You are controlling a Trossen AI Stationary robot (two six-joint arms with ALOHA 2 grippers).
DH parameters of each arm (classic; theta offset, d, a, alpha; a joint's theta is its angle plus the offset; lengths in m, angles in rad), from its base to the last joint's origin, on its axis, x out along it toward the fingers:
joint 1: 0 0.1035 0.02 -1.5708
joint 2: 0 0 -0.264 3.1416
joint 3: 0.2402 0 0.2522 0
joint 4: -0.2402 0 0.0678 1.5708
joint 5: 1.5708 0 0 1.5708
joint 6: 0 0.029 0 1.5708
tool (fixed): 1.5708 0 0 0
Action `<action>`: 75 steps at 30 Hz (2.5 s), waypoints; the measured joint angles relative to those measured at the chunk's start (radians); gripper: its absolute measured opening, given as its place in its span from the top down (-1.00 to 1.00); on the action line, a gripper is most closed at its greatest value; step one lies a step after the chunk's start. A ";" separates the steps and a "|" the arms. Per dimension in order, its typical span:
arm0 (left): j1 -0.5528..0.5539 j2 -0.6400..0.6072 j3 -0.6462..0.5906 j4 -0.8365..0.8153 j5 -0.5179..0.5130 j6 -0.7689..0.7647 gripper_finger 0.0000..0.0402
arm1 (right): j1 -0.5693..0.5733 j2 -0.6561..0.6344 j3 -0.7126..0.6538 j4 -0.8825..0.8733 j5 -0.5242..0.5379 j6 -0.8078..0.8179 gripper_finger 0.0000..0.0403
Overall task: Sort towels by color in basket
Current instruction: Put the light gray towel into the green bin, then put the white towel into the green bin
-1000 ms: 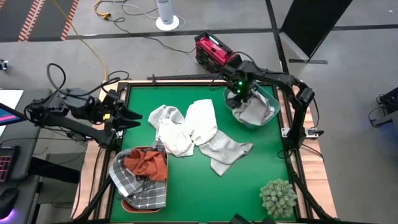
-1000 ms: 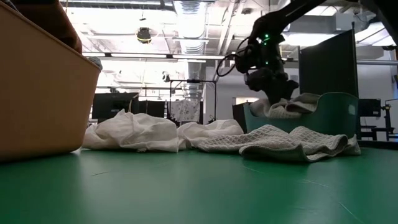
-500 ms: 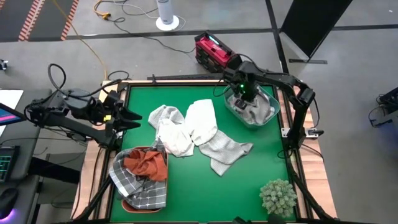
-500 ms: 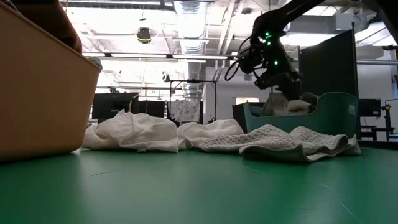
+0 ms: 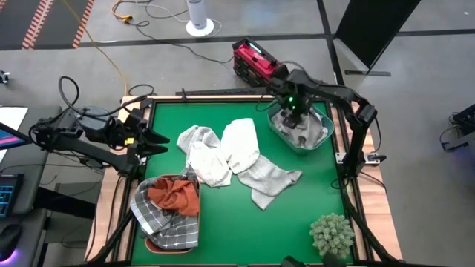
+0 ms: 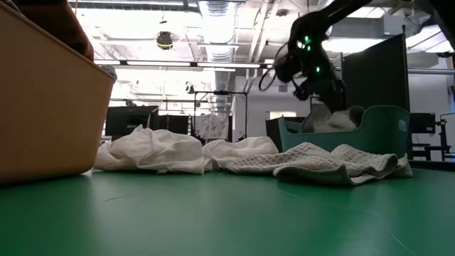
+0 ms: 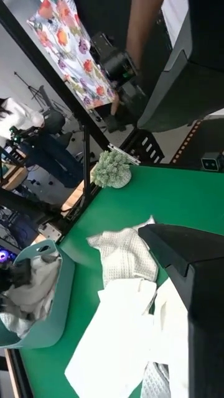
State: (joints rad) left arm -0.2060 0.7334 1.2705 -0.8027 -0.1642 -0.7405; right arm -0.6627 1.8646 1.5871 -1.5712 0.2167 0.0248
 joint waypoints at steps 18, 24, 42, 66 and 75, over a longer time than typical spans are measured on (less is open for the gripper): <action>0.123 0.213 0.000 -0.346 0.009 0.162 -0.21 | 0.171 -0.230 0.223 0.450 -0.166 0.152 -0.32; 0.310 0.380 0.000 -0.380 0.123 0.451 -0.21 | 0.372 -0.159 0.224 0.676 -0.200 0.152 -0.32; 0.537 0.187 0.000 -0.339 0.132 0.410 -0.21 | 0.595 0.209 0.222 0.927 -0.280 0.136 -0.32; 0.482 0.117 0.000 -0.277 0.241 0.290 -0.21 | 0.560 0.396 0.220 0.893 -0.301 0.136 0.91; 0.482 0.083 0.000 -0.249 0.238 0.292 -0.21 | 0.515 0.058 0.222 0.820 -0.206 -0.005 0.93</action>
State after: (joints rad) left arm 0.2760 0.8168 1.2701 -1.0513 0.0742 -0.4485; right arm -0.1475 1.9228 1.8088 -0.7514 0.0107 0.0200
